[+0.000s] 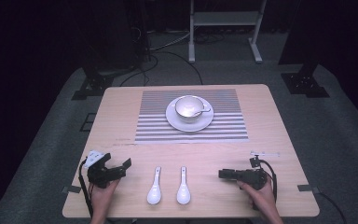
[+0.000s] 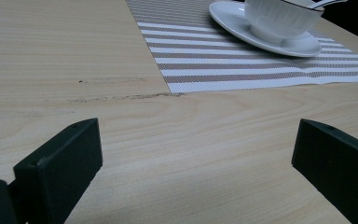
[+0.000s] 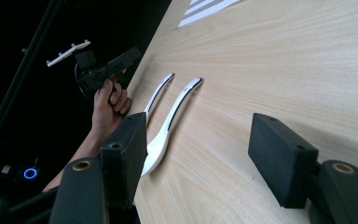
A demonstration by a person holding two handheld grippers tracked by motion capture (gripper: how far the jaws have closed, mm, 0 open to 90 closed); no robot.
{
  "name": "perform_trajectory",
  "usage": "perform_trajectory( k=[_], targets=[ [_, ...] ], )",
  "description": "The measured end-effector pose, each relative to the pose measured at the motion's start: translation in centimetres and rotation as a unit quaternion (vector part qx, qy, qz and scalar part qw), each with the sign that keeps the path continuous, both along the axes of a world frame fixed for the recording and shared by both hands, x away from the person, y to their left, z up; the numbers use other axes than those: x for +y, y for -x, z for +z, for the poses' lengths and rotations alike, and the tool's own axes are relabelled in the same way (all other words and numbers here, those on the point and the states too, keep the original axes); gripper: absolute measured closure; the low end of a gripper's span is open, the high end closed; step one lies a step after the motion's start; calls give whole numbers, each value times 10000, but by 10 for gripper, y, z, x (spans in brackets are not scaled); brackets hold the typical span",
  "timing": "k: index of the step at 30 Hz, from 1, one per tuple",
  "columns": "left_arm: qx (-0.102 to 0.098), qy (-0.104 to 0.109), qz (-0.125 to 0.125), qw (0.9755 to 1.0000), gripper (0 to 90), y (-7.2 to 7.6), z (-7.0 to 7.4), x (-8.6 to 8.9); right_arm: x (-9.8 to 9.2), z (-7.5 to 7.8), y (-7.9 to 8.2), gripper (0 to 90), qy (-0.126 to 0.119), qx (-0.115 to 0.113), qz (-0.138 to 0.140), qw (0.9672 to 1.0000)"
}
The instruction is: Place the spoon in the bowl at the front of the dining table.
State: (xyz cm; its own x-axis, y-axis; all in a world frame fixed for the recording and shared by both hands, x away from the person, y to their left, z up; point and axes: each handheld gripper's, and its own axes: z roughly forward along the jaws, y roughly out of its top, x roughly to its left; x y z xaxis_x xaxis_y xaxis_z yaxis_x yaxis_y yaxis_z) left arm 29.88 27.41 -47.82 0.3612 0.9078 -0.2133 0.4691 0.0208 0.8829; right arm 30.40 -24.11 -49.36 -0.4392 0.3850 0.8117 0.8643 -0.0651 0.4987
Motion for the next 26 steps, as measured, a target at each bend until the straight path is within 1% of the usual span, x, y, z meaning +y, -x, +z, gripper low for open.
perform_trajectory(
  k=[7, 15, 26],
  targets=[
    [0, -8, -3, 10000, 3, 0, 0, 0, 0, -1, 4, 360, -50, -18, 0, 10000],
    [0, 3, -4, 10000, 3, 0, 0, 0, -1, -4, 8, 359, -112, 15, -25, 9999],
    [6, 12, -11, 10000, 3, 0, 0, 1, -7, -8, 12, 358, -209, 26, -117, 9997]
  ],
)
